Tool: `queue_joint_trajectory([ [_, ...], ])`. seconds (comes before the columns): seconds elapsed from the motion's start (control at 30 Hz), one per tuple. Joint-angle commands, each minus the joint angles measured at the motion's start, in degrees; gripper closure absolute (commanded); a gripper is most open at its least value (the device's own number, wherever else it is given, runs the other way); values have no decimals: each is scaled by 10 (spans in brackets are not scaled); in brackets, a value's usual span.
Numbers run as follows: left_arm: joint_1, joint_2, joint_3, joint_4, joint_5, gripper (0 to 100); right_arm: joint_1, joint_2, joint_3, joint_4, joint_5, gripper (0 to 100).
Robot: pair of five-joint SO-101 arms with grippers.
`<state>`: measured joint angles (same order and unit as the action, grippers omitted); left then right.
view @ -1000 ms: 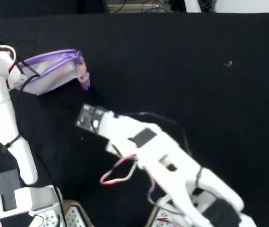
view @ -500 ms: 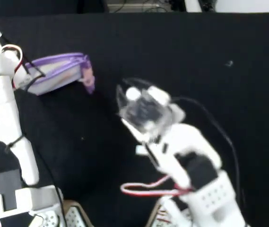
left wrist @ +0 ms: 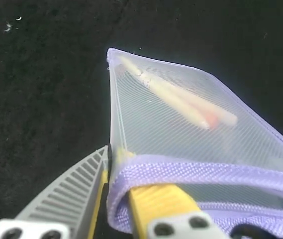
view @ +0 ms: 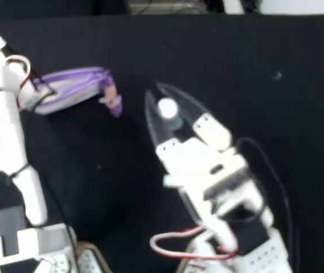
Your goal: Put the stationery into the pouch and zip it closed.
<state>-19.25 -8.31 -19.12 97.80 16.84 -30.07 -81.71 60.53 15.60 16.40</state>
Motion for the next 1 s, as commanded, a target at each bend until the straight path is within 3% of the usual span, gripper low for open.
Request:
queue_joint_trajectory([
  [0.0, 33, -3, 3, 3, 3, 970, -27, -25, 93, -224, -40, 988],
  [0.17, 68, -3, 3, 4, 3, 970, -44, -25, 185, -418, -43, 988],
  [0.47, 94, -3, 3, 1, 3, 970, -113, 0, 187, -491, -40, 988],
  [0.83, 95, -3, 4, 0, 4, 970, -124, 326, 46, -695, -45, 988],
  [0.97, 95, -2, 4, 0, 4, 970, -121, 422, 1, -756, -99, 988],
])
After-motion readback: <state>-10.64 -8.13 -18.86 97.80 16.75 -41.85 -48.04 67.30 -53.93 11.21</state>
